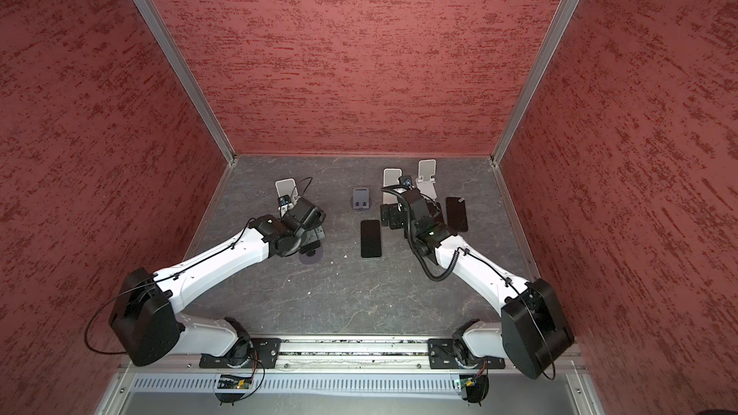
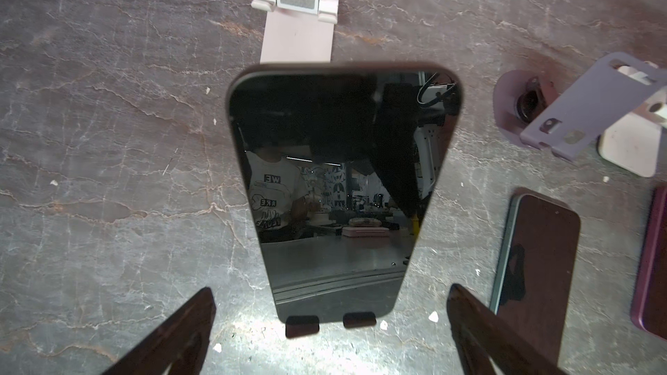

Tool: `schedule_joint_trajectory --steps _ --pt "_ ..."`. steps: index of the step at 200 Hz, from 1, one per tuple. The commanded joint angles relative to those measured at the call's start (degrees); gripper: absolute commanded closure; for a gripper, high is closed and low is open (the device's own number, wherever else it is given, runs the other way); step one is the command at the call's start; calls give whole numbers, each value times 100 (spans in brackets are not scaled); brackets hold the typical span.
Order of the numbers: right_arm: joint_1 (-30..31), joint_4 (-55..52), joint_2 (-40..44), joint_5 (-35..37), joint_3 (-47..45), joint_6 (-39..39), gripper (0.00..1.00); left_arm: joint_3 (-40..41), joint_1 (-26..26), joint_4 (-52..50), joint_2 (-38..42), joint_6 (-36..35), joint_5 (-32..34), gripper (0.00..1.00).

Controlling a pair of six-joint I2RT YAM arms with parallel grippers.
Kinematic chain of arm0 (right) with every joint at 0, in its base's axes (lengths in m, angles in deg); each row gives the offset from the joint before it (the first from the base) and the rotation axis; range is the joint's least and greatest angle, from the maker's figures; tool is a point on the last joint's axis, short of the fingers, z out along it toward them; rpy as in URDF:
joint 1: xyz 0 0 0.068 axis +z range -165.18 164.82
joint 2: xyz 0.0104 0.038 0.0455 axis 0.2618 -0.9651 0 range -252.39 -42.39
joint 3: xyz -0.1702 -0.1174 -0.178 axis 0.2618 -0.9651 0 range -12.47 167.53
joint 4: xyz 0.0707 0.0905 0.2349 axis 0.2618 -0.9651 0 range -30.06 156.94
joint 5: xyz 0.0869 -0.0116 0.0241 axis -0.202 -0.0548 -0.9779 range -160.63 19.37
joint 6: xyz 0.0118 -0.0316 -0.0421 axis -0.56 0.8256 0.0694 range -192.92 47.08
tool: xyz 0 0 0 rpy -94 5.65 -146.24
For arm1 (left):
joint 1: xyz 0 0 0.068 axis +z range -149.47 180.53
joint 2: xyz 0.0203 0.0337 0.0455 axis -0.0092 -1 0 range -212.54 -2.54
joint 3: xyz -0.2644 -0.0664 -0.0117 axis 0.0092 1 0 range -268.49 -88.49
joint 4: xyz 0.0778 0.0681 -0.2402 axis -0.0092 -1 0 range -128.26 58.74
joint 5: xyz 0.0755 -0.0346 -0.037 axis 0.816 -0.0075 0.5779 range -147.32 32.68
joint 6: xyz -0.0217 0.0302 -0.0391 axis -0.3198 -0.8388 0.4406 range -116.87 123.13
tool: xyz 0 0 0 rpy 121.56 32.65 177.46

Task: Remove the phone from the phone stand

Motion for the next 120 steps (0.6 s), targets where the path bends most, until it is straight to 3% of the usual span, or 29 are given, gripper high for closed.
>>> schedule_joint_trajectory --steps 1,120 --pt "-54 128 121 170 -55 46 1 -134 91 165 -121 -99 -18 0" --pt "-62 348 50 127 -184 53 2 -265 320 492 -500 -317 -55 0"
